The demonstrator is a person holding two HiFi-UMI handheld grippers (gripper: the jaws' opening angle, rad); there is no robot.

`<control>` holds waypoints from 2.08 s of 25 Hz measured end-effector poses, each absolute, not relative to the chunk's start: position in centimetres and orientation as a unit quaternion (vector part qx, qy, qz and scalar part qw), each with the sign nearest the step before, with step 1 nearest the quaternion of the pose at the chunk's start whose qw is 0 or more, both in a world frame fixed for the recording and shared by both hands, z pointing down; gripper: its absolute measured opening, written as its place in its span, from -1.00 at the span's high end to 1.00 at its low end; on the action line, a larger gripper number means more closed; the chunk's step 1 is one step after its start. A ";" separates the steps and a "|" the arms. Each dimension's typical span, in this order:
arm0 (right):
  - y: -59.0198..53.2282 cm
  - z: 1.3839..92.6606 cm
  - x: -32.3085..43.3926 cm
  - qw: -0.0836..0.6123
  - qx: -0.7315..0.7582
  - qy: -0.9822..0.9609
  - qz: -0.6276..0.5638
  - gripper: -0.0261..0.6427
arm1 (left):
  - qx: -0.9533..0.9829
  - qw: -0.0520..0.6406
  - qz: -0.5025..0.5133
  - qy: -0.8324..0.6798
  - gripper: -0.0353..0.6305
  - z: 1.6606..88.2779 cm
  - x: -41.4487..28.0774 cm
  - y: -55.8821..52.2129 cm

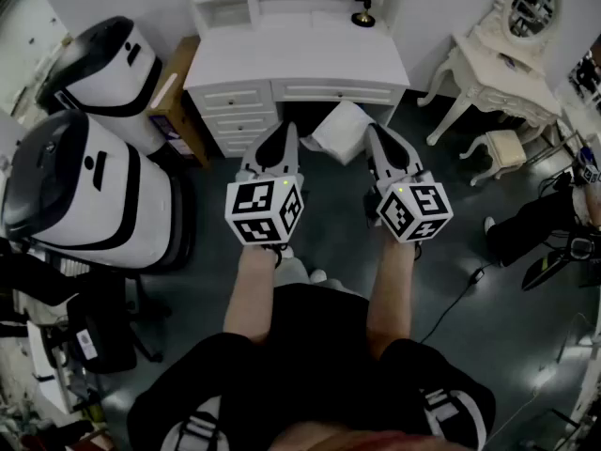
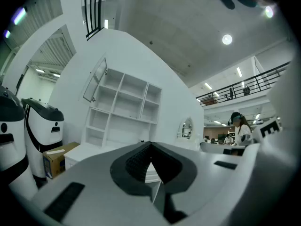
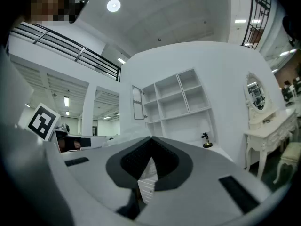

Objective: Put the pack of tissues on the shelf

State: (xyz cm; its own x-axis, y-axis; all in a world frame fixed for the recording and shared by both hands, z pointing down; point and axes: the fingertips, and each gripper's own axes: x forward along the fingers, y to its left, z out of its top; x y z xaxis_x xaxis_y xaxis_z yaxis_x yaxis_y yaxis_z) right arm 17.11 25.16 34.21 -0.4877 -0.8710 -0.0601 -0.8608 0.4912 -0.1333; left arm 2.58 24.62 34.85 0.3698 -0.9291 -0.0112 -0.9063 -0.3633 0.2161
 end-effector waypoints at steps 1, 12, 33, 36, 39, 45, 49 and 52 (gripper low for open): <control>25.1 34.2 17.3 0.060 -0.504 0.861 -0.043 0.86 | 0.824 0.087 -0.066 -0.557 0.86 34.9 2.7 24.5; 23.9 33.5 19.7 0.075 -0.516 0.852 -0.043 0.86 | 0.836 0.078 -0.065 -0.540 0.86 34.1 5.4 23.2; 16.0 35.3 14.6 0.094 -0.450 0.883 -0.094 0.86 | 0.794 0.075 -0.032 -0.603 0.86 34.7 0.0 18.2; 14.2 36.6 15.1 0.084 -0.458 0.879 -0.103 0.86 | 0.798 0.088 -0.023 -0.595 0.86 36.2 0.7 16.2; 12.1 38.1 15.6 0.079 -0.476 0.868 -0.114 0.86 | 0.803 0.103 -0.018 -0.586 0.86 38.1 0.6 14.1; 7.6 39.3 16.6 0.071 -0.501 0.854 -0.118 0.86 | 0.813 0.121 -0.020 -0.569 0.87 39.6 0.7 8.5; 4.0 38.9 16.4 0.068 -0.508 0.850 -0.121 0.86 | 0.819 0.120 -0.020 -0.560 0.86 39.1 0.8 4.9; 1.3 38.6 14.9 0.066 -0.502 0.853 -0.125 0.86 | 0.812 0.125 -0.020 -0.570 0.86 39.0 -1.0 2.3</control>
